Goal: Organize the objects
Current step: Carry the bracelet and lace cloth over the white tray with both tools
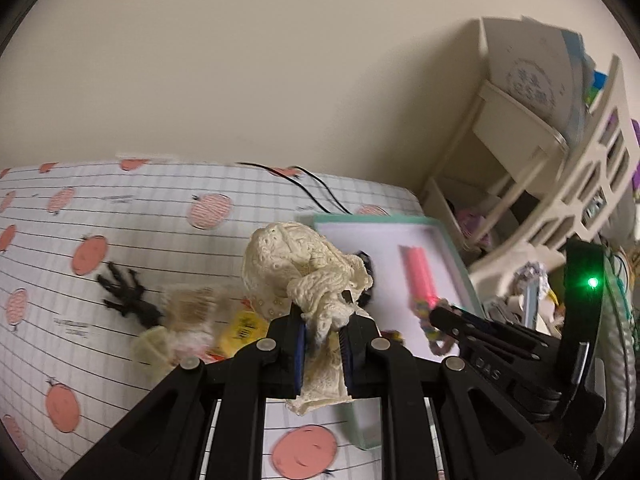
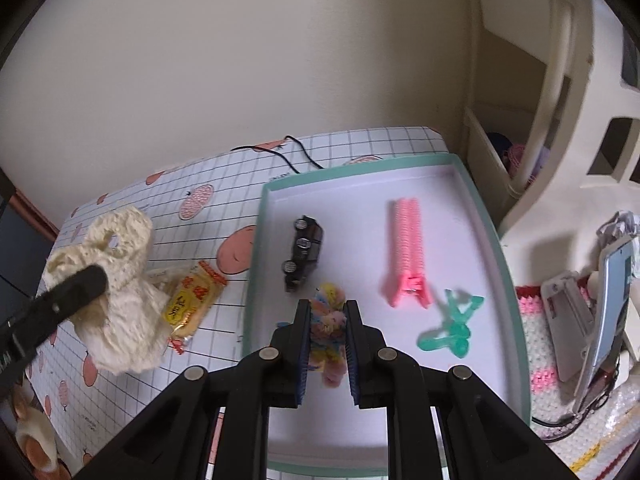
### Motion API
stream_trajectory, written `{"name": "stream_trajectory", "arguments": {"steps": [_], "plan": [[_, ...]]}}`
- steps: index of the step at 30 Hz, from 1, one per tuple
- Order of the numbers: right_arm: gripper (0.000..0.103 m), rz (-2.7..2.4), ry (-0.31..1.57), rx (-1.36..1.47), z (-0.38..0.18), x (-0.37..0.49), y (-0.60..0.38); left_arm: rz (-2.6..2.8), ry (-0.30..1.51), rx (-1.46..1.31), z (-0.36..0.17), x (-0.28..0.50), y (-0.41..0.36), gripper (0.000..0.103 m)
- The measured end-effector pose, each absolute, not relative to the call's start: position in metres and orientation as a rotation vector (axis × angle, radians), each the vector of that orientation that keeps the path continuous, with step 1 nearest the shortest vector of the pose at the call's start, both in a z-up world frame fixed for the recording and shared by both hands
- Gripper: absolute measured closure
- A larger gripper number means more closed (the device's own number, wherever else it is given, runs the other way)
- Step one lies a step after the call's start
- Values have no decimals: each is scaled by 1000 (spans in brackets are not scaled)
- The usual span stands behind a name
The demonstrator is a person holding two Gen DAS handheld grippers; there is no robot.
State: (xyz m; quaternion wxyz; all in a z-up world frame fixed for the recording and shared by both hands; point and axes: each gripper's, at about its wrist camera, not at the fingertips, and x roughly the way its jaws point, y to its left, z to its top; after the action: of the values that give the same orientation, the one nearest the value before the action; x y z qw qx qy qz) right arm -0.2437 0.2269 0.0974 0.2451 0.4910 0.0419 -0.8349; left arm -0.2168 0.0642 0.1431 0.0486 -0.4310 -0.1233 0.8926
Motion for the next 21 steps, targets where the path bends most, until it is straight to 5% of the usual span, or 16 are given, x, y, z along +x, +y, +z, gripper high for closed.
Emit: {"name": "stream_trajectory", "arguments": {"steps": [21], "plan": [[86,-2288,131,1471,60,-262,254,2485,-344,-1458,82,-221,142,88]]}}
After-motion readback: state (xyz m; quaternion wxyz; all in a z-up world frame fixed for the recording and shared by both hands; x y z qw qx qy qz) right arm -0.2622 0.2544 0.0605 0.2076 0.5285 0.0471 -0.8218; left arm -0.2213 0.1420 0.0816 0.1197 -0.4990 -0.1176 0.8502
